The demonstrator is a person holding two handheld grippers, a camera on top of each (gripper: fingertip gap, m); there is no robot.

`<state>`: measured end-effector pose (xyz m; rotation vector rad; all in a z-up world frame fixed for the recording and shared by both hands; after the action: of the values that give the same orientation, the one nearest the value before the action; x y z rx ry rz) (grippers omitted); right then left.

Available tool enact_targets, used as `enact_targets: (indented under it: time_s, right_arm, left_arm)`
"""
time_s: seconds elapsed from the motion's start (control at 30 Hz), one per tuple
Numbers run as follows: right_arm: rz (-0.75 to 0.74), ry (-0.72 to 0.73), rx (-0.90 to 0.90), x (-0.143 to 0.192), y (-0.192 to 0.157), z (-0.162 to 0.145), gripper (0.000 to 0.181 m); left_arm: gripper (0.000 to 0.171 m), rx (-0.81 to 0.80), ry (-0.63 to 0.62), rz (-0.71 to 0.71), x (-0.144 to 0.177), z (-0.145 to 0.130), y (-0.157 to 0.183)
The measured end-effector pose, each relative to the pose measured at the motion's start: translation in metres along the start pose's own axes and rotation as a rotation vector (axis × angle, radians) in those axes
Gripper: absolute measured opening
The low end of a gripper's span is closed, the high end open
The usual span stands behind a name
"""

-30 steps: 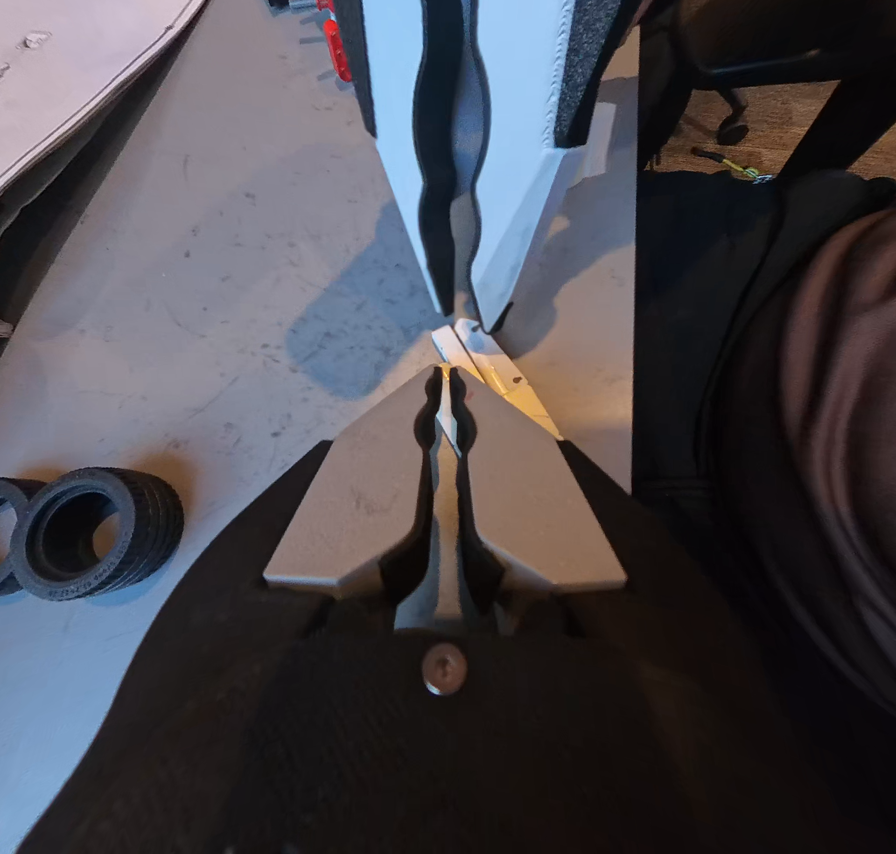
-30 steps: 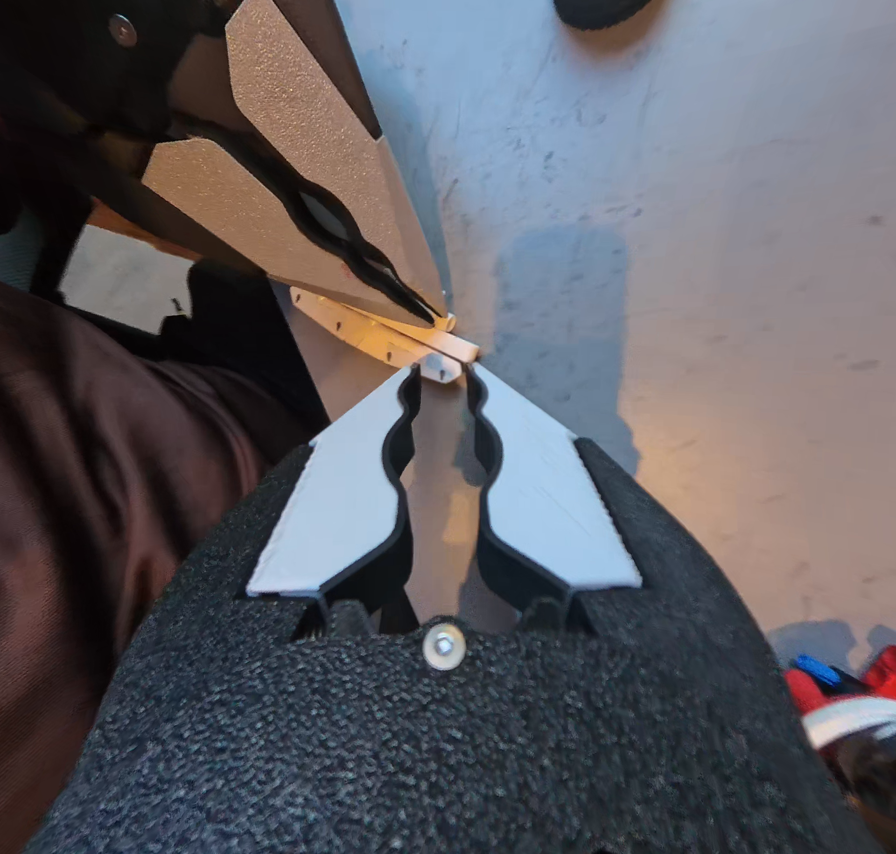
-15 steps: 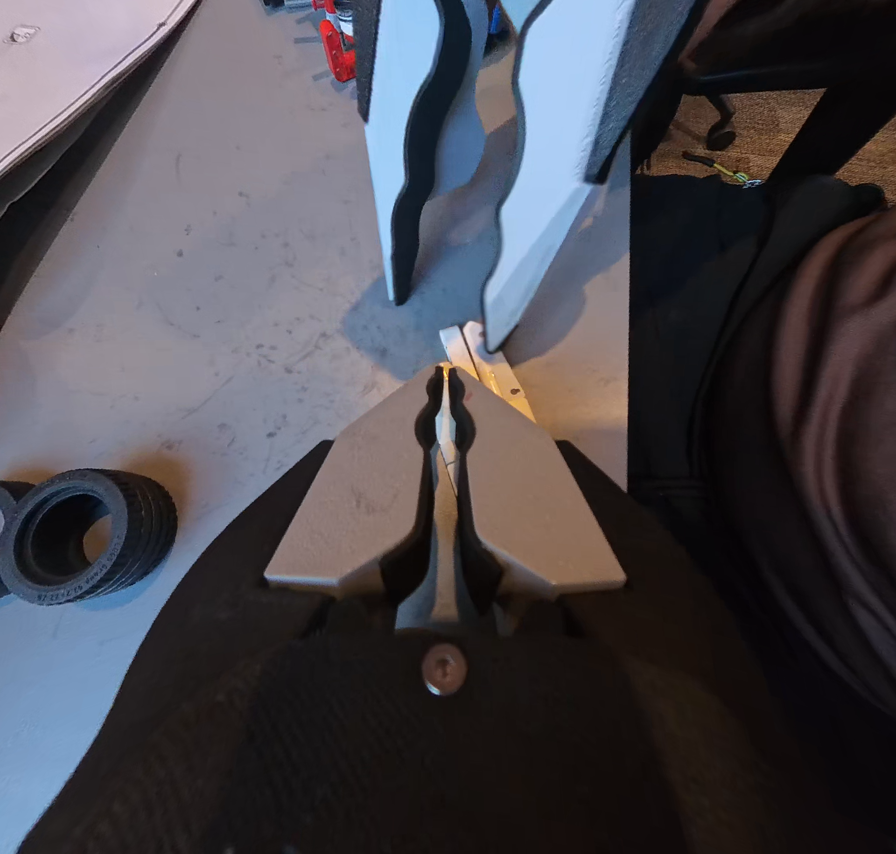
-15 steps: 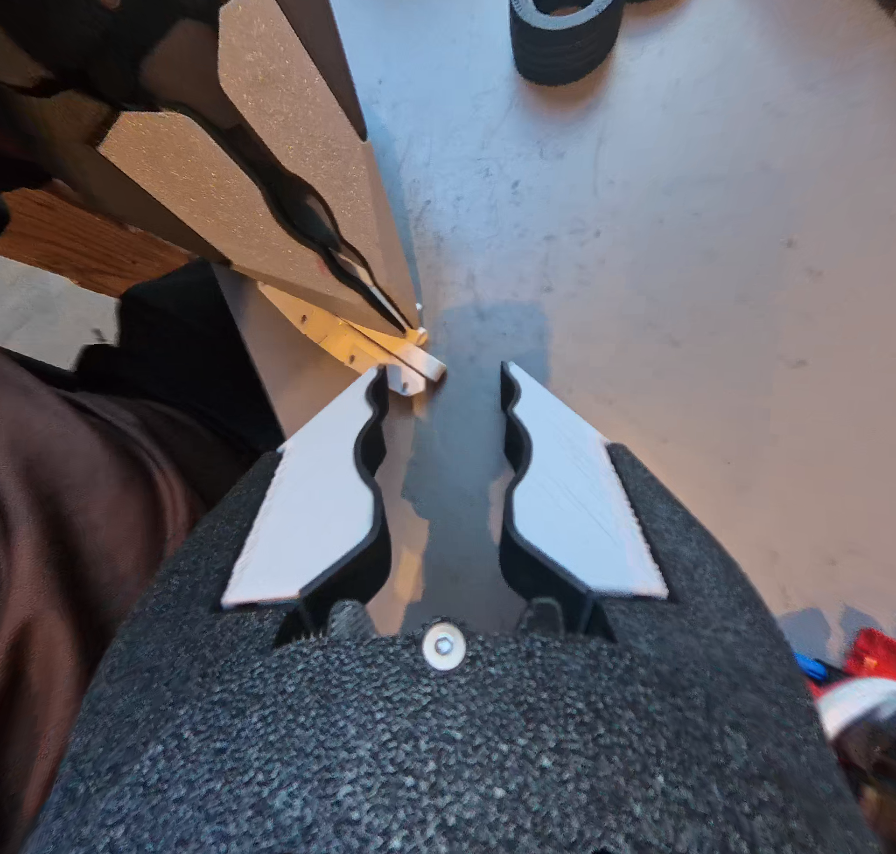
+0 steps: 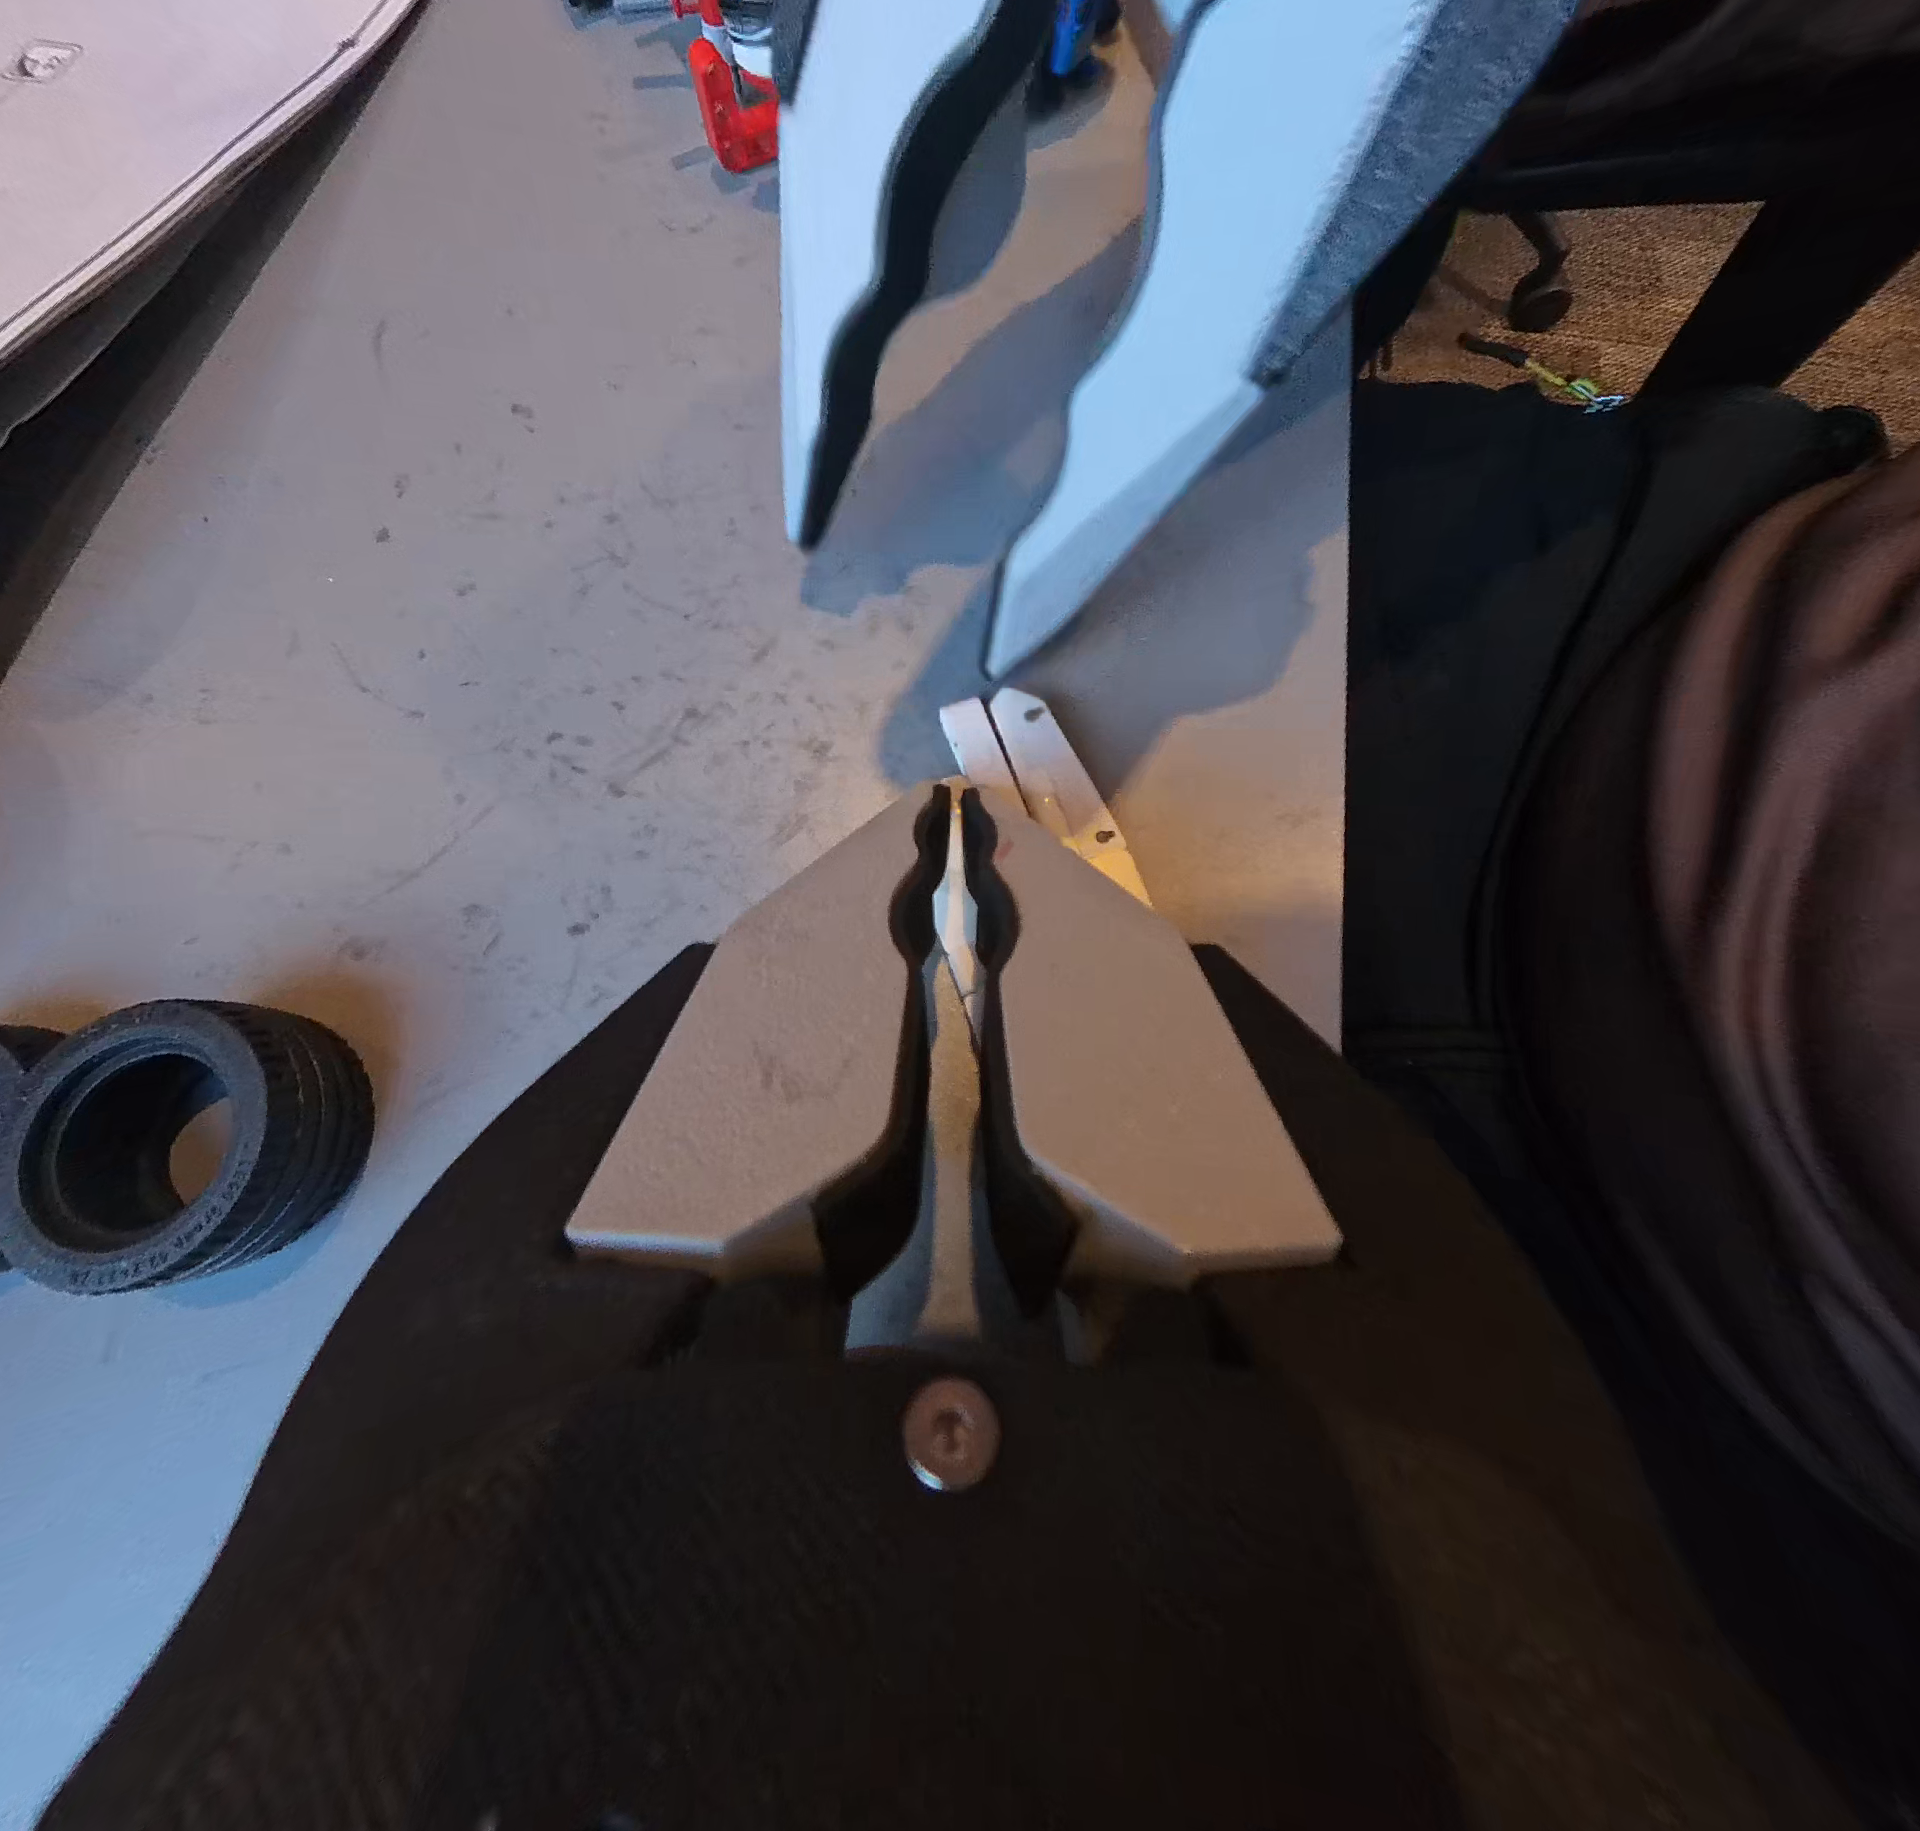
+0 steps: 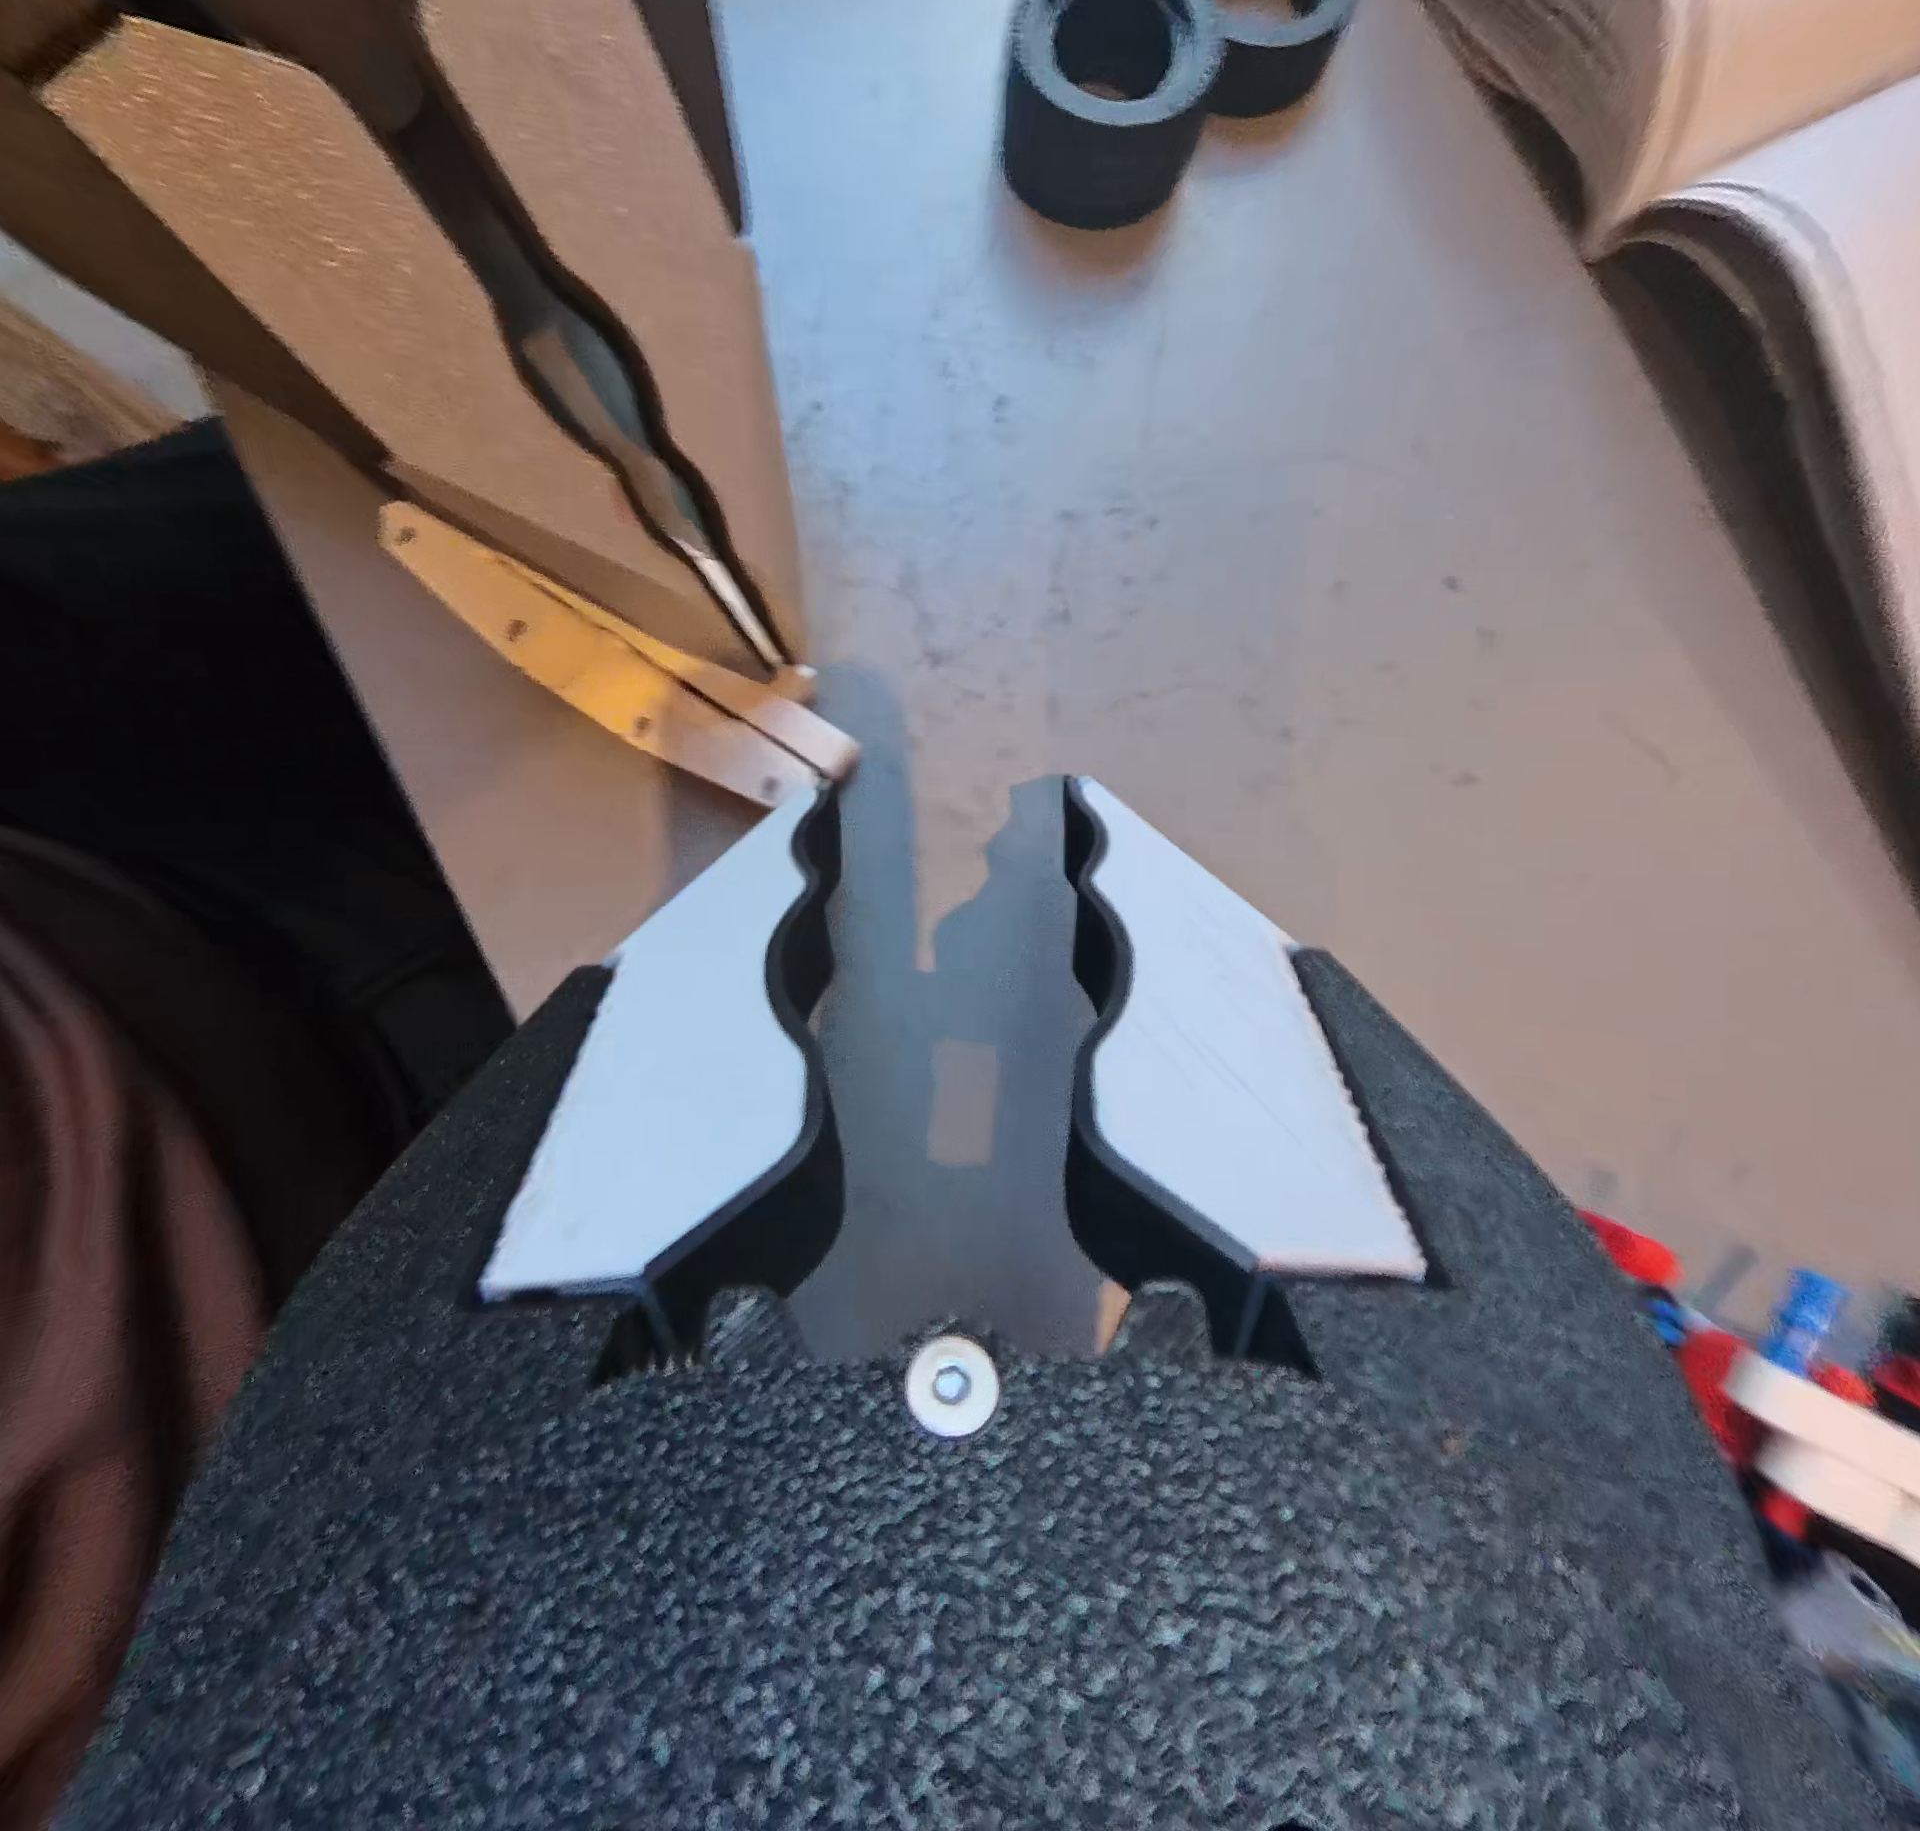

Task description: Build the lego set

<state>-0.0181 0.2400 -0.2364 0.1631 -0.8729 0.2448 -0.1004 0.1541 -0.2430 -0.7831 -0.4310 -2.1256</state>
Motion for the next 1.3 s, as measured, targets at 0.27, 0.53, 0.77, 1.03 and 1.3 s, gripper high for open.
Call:
enact_targets:
  time_s: [0.27, 0.53, 0.77, 1.03, 1.3]
  right_arm:
    - [-0.174, 0.217, -0.052, 0.066, 0.023, -0.009, 0.039]
    - [-0.185, 0.425, -0.249, 0.126, 0.056, -0.049, 0.035]
    - [-0.12, 0.527, -0.322, 0.142, 0.055, -0.064, 0.032]
    - [-0.125, 0.575, -0.347, 0.16, 0.056, -0.072, 0.031]
    - [-0.134, 0.531, -0.315, 0.166, 0.067, -0.064, 0.028]
  left_arm:
    - [0.049, 0.134, 0.22, 0.095, 0.033, 0.057, -0.023]
    - [0.097, 0.312, 0.011, 0.358, -0.046, 0.156, -0.174]
    - [0.118, 0.415, -0.365, 0.384, -0.129, 0.135, -0.219]
    - [0.105, 0.43, -0.277, 0.383, -0.131, 0.121, -0.22]
    - [0.013, 0.422, -0.2, 0.427, -0.121, 0.116, -0.225]
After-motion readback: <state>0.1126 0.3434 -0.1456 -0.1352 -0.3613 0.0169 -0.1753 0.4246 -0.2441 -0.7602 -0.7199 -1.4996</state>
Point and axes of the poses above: each gripper's, where its closed fingertips meet, x back along the fingers, z out of its top, y = z × x across the jaws, the point moved 7 cm from there along x, back along the fingers, and after that the axes turned 2 degrees about x, right-handed, at the moved point
